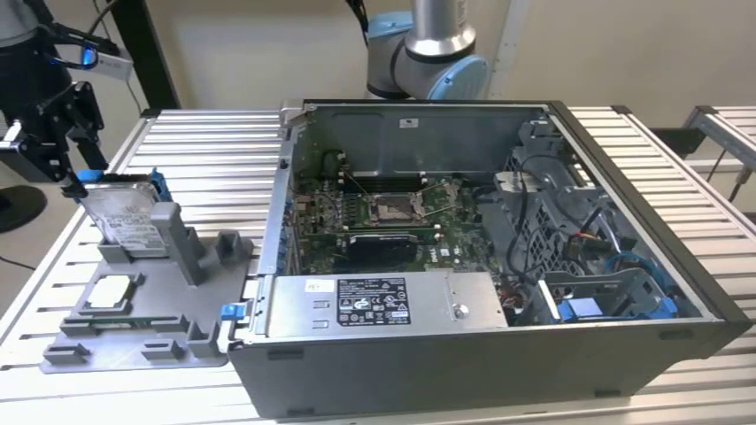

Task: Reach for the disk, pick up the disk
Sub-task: 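Pick up the disk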

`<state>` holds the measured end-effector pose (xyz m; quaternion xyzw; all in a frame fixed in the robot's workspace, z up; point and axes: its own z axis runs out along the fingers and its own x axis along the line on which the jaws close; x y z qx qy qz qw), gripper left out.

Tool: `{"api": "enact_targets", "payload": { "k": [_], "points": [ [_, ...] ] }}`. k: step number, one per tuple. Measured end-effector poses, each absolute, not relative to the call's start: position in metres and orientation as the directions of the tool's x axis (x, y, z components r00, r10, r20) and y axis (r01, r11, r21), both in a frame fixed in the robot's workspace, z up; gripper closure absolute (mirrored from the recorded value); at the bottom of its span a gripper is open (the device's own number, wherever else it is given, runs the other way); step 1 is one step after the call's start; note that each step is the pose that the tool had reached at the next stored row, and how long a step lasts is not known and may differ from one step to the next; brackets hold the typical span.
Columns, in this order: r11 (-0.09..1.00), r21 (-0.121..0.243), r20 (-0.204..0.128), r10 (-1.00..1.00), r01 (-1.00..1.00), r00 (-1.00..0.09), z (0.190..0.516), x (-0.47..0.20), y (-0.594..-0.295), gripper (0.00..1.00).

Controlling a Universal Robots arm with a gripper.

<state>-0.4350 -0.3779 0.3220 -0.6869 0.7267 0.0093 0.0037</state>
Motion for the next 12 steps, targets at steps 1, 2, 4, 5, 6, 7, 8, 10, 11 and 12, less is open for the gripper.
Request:
{"api": "enact_targets", "payload": {
  "k": [1, 2, 4, 5, 6, 7, 8, 10, 11, 12],
  "points": [
    [0.056, 0.008, -0.018, -0.998, -0.998, -0.056, 0.320, -0.435, -0.378, 0.00],
    [0.055, 0.008, -0.018, -0.998, -0.998, -0.055, 0.318, -0.435, -0.378, 0.00],
    [0.054, 0.008, -0.018, -0.998, -0.999, -0.054, 0.315, -0.435, -0.378, 0.00],
    [0.053, 0.008, -0.018, -0.998, -0.999, -0.053, 0.313, -0.435, -0.377, 0.00],
    [0.053, 0.008, -0.018, -0.998, -0.999, -0.053, 0.311, -0.435, -0.377, 0.00],
    [0.052, 0.008, -0.018, -0.998, -0.999, -0.052, 0.309, -0.434, -0.377, 0.00],
    [0.051, 0.008, -0.018, -0.999, -0.999, -0.051, 0.307, -0.434, -0.377, 0.00],
    [0.050, 0.008, -0.018, -0.999, -0.999, -0.050, 0.304, -0.434, -0.377, 0.00],
    [0.049, 0.008, -0.018, -0.999, -0.999, -0.050, 0.302, -0.434, -0.377, 0.00],
    [0.049, 0.008, -0.018, -0.999, -0.999, -0.049, 0.300, -0.434, -0.377, 0.00]
  ]
}}
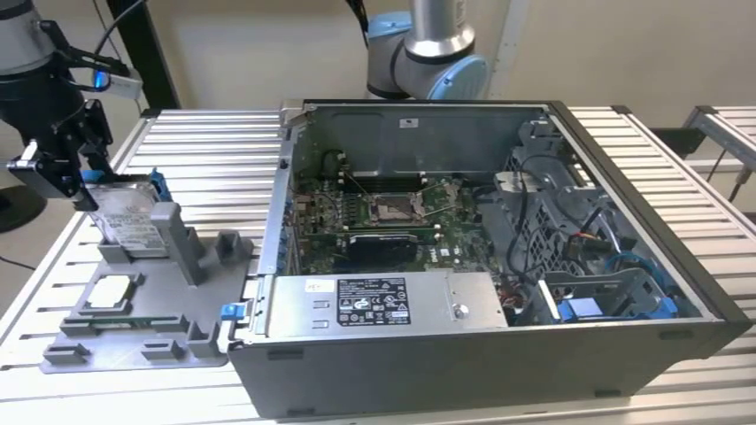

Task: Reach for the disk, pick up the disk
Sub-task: 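Pick up the disk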

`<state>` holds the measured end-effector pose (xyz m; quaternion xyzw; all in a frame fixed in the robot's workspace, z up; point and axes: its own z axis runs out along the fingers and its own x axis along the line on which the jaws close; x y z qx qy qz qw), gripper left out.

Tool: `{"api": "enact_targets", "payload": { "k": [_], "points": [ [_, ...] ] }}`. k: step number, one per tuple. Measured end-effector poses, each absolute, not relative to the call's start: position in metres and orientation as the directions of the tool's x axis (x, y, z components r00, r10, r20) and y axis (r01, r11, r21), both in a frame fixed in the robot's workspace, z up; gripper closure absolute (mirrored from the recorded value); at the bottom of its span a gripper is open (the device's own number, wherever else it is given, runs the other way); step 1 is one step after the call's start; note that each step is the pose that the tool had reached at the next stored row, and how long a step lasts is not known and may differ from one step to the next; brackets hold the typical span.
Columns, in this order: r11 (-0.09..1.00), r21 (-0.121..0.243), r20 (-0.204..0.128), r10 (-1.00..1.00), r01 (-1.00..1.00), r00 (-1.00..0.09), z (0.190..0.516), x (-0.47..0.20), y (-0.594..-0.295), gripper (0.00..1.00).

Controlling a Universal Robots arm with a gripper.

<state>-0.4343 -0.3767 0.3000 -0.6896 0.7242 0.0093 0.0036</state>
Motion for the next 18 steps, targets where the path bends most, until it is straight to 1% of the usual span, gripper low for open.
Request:
{"api": "enact_targets", "payload": {
  "k": [18],
  "points": [
    [0.042, 0.008, -0.018, -0.999, -0.999, -0.042, 0.267, -0.434, -0.374, 0.00]
  ]
}}
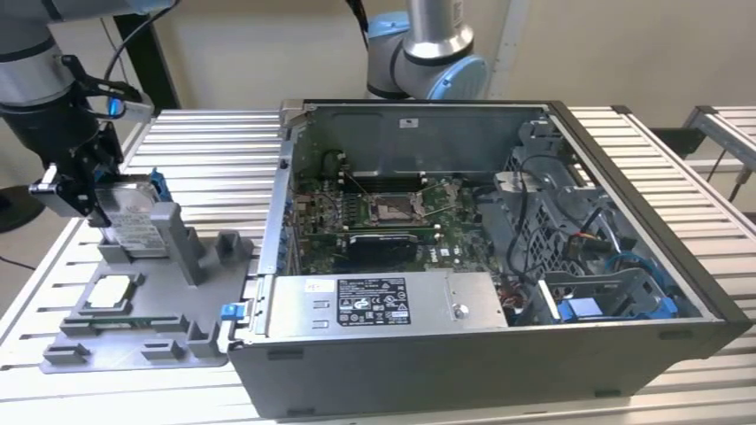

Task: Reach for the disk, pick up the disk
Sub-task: 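Pick up the disk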

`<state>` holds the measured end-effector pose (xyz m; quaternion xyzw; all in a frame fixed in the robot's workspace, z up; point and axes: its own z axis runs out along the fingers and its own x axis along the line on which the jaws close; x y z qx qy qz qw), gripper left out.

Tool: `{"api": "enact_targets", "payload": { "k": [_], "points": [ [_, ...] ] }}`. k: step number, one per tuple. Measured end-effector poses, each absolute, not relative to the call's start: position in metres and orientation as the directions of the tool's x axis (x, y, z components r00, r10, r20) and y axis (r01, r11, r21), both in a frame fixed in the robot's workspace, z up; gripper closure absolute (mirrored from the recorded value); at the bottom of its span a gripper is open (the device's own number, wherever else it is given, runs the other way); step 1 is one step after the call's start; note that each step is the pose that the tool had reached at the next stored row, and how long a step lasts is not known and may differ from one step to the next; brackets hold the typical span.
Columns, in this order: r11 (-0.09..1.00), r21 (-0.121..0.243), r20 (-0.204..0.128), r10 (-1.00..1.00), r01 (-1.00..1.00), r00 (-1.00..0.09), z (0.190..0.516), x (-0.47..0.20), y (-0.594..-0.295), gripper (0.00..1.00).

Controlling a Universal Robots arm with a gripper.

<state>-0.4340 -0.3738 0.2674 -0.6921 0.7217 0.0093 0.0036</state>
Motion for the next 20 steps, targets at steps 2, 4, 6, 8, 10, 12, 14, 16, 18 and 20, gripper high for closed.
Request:
{"api": "enact_targets", "payload": {
  "k": [2, 4, 6, 8, 10, 12, 14, 16, 18, 20],
  "points": [
    [0.041, 0.008, -0.018, -0.999, -0.999, -0.042, 0.2637, -0.4340, -0.3736, 0.00],
    [0.041, 0.008, -0.018, -0.999, -0.999, -0.041, 0.2604, -0.4340, -0.3733, 0.00],
    [0.041, 0.009, -0.018, -0.999, -0.999, -0.041, 0.2589, -0.4341, -0.3732, 0.00],
    [0.041, 0.009, -0.018, -0.999, -0.999, -0.041, 0.2588, -0.4341, -0.3732, 0.00],
    [0.041, 0.008, -0.018, -0.999, -0.999, -0.041, 0.2586, -0.4340, -0.3732, 0.00],
    [0.041, 0.008, -0.018, -0.999, -0.999, -0.041, 0.2586, -0.4340, -0.3732, 0.00],
    [0.041, 0.009, -0.018, -0.999, -0.999, -0.041, 0.2586, -0.4340, -0.3732, 0.00],
    [0.041, 0.009, -0.018, -0.999, -0.999, -0.041, 0.2586, -0.4340, -0.3732, 1.00],
    [0.041, 0.008, -0.018, -0.999, -0.999, -0.041, 0.2586, -0.4340, -0.3732, 1.00],
    [0.041, 0.009, -0.018, -0.999, -0.999, -0.041, 0.2585, -0.4340, -0.3732, 1.00]
  ]
}}
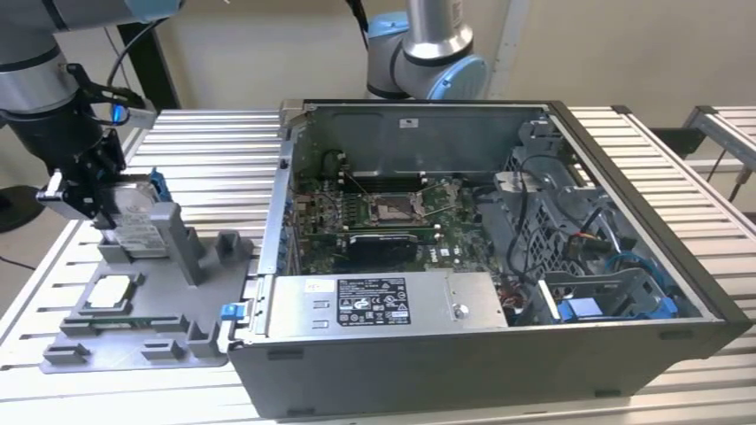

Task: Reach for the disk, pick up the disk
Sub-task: 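Pick up the disk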

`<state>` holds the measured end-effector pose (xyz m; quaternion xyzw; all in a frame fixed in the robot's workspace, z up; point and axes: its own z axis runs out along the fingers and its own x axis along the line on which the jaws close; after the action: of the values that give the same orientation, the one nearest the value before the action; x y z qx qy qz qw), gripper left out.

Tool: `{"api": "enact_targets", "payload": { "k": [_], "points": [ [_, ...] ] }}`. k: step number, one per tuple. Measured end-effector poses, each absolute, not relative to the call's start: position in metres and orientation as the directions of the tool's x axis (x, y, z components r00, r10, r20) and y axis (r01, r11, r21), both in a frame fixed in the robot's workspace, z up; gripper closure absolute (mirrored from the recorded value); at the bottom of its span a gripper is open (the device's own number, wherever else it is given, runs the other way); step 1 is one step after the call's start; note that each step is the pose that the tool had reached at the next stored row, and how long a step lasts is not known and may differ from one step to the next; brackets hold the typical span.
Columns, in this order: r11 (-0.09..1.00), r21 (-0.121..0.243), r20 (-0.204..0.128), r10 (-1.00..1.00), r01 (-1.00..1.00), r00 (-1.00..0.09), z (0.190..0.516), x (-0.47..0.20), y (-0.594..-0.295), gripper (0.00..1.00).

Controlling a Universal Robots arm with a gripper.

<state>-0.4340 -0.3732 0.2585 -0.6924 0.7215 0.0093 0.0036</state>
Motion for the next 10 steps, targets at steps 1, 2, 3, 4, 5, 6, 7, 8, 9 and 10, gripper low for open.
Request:
{"api": "enact_targets", "payload": {
  "k": [1, 2, 3, 4, 5, 6, 7, 8, 9, 10],
  "points": [
    [0.041, 0.008, -0.018, -0.999, -0.999, -0.041, 0.2585, -0.4340, -0.3732, 1.00],
    [0.041, 0.008, -0.018, -0.999, -0.999, -0.041, 0.2585, -0.4340, -0.3732, 1.00],
    [0.041, 0.008, -0.018, -0.999, -0.999, -0.041, 0.2585, -0.4340, -0.3731, 1.00],
    [0.041, 0.008, -0.018, -0.999, -0.999, -0.041, 0.2585, -0.4340, -0.3732, 1.00],
    [0.041, 0.009, -0.018, -0.999, -0.999, -0.041, 0.2585, -0.4340, -0.3731, 1.00],
    [0.041, 0.009, -0.018, -0.999, -0.999, -0.041, 0.2585, -0.4340, -0.3732, 1.00],
    [0.041, 0.009, -0.018, -0.999, -0.999, -0.041, 0.2585, -0.4340, -0.3732, 1.00],
    [0.041, 0.008, -0.018, -0.999, -0.999, -0.041, 0.2585, -0.4340, -0.3732, 1.00],
    [0.041, 0.008, -0.018, -0.999, -0.999, -0.041, 0.2585, -0.4340, -0.3732, 1.00],
    [0.041, 0.008, -0.018, -0.999, -0.999, -0.041, 0.2585, -0.4340, -0.3732, 1.00]
  ]
}}
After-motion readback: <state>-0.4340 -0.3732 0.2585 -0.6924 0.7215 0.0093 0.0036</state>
